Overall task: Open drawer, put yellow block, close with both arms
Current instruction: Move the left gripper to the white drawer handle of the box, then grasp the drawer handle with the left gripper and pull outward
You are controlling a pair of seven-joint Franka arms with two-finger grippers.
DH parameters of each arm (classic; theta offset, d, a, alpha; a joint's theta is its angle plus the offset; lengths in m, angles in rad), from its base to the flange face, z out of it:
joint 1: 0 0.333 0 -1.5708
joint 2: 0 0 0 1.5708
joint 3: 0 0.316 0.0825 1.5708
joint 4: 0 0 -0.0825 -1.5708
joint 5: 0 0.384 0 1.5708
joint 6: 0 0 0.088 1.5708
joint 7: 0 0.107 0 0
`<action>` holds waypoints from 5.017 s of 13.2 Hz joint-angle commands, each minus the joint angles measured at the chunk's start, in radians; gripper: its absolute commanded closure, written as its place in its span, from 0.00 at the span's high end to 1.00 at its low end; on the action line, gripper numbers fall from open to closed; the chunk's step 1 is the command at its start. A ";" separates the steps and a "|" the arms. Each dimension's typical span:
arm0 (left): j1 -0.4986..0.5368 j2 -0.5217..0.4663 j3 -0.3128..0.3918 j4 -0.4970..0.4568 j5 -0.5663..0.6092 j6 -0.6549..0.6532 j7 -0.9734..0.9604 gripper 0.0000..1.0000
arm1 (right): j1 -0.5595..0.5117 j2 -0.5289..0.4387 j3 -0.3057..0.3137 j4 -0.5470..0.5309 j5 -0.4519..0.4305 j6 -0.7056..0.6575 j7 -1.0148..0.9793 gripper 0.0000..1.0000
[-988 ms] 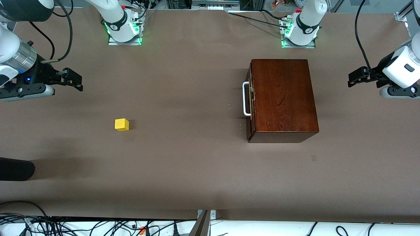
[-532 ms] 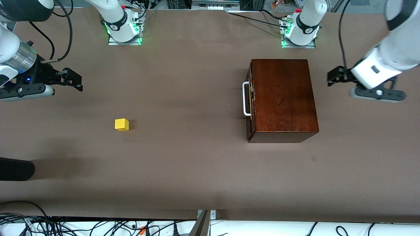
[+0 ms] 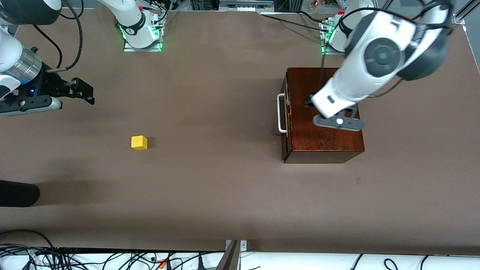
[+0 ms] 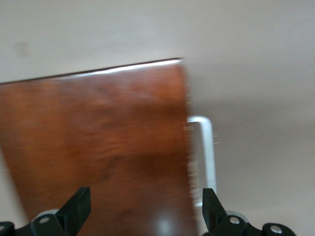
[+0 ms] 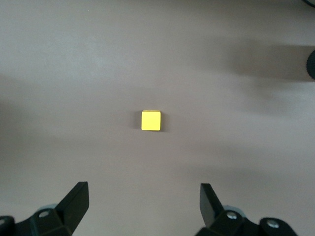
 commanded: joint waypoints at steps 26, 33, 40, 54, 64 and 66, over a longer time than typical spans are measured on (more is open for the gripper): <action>-0.315 0.351 0.018 0.035 0.354 0.241 -0.545 1.00 | -0.001 0.011 0.000 0.027 -0.013 -0.018 0.012 1.00; -0.317 0.352 0.018 0.037 0.187 0.373 -0.547 1.00 | -0.001 0.011 0.000 0.027 -0.013 -0.018 0.012 1.00; -0.338 0.385 0.012 0.040 0.139 0.439 -0.547 1.00 | -0.001 0.011 0.000 0.027 -0.013 -0.018 0.011 1.00; -0.377 0.441 0.015 0.084 0.142 0.437 -0.553 1.00 | -0.002 0.011 -0.002 0.026 -0.013 -0.018 0.011 1.00; -0.374 0.481 0.020 0.178 0.139 0.437 -0.644 1.00 | -0.002 0.011 -0.002 0.027 -0.013 -0.018 0.012 1.00; -0.378 0.486 0.020 0.182 0.138 0.437 -0.653 1.00 | -0.002 0.011 -0.002 0.026 -0.013 -0.018 0.012 1.00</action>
